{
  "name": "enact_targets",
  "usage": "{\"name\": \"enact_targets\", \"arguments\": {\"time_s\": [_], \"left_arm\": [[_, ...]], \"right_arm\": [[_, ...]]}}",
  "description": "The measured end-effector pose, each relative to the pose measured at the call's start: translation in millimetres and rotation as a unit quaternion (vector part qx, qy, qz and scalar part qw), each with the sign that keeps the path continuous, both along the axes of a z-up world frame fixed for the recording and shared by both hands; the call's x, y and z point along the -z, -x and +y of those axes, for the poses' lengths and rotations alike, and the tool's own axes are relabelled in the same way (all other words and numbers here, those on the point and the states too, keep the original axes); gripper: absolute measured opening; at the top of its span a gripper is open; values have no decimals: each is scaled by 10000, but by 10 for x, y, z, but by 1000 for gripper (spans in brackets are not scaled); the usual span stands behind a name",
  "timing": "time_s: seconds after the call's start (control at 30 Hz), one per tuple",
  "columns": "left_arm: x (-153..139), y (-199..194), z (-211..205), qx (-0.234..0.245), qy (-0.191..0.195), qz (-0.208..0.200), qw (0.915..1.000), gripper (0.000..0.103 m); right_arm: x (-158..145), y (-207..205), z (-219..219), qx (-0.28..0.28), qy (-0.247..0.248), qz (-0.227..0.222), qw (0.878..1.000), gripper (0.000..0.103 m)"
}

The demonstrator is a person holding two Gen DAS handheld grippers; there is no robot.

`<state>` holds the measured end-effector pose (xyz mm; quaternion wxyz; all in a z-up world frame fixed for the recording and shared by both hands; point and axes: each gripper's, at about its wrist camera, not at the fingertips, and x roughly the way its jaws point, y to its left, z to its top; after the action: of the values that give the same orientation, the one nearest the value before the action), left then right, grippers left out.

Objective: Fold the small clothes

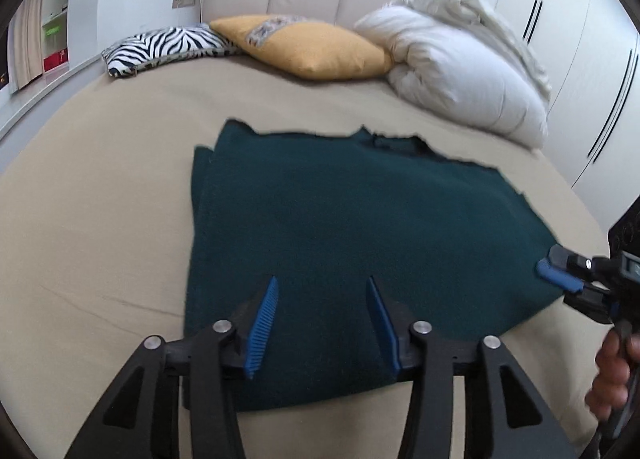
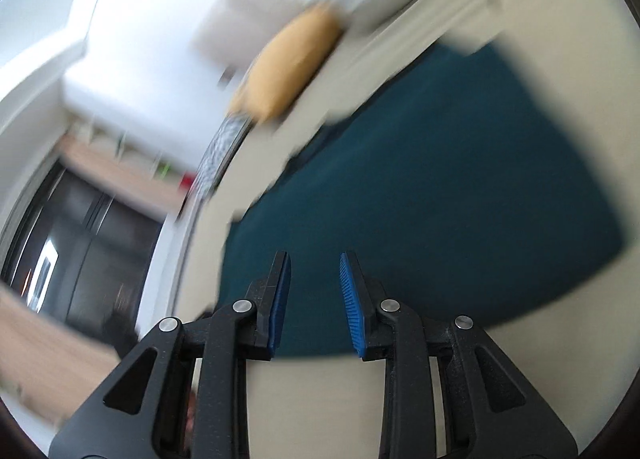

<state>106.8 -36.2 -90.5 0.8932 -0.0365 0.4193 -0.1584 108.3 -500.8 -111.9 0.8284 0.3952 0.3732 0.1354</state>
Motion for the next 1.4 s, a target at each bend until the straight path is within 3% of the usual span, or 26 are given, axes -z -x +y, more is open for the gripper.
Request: {"name": "enact_targets", "arguments": {"time_s": [0.07, 0.1, 0.17, 0.37, 0.6, 0.67, 0.7, 0.73, 0.83, 0.87, 0.9, 0.97, 1.07, 1.17, 1.4], "left_arm": [[205, -62, 84, -167, -141, 256, 9994, 51], [258, -51, 171, -187, -8, 266, 9995, 48], [280, -20, 328, -180, 197, 258, 9993, 41], [331, -10, 621, -244, 791, 430, 9956, 27], [215, 230, 822, -411, 978, 517, 9930, 26], [96, 312, 893, -594, 890, 393, 9935, 46], [11, 333, 936, -733, 888, 214, 9931, 63], [-44, 345, 981, -810, 976, 109, 9919, 69], [-49, 220, 1066, -861, 1295, 255, 9875, 70], [5, 162, 1082, -828, 1488, 405, 9846, 70], [122, 45, 1088, -778, 1764, 675, 9789, 70], [286, -89, 1106, -821, 2030, 1010, 9705, 69], [416, -259, 1071, -775, 2350, 1297, 9602, 69], [402, -405, 975, -664, 2313, 1406, 9604, 71], [454, -541, 879, -449, 2794, 1681, 9443, 70]], "right_arm": [[158, -158, 499, -809, -132, 150, 9965, 26], [248, -216, 664, -1067, -70, 271, 9939, 26], [455, -315, 785, -1158, 160, 579, 9915, 23], [720, 16, -206, 171, -780, 438, 9958, 19], [460, 728, -1249, 1739, -110, 355, 9841, 24], [339, 894, -1350, 1995, 92, 351, 9792, 26], [283, 950, -1359, 2016, 99, 308, 9789, 27], [241, 967, -1338, 1967, 121, 275, 9800, 27], [123, 845, -1102, 1618, 200, 117, 9866, 28], [5, 780, -846, 1412, 162, 48, 9898, 32], [-13, 716, -742, 1229, 94, 4, 9924, 43], [-45, 552, -487, 853, -69, -89, 9963, 52], [-142, 172, 112, 310, -320, -141, 9989, 52], [-115, -155, 509, -229, -413, -137, 9988, 52], [-73, -574, 975, -861, -694, -95, 9938, 52]]}}
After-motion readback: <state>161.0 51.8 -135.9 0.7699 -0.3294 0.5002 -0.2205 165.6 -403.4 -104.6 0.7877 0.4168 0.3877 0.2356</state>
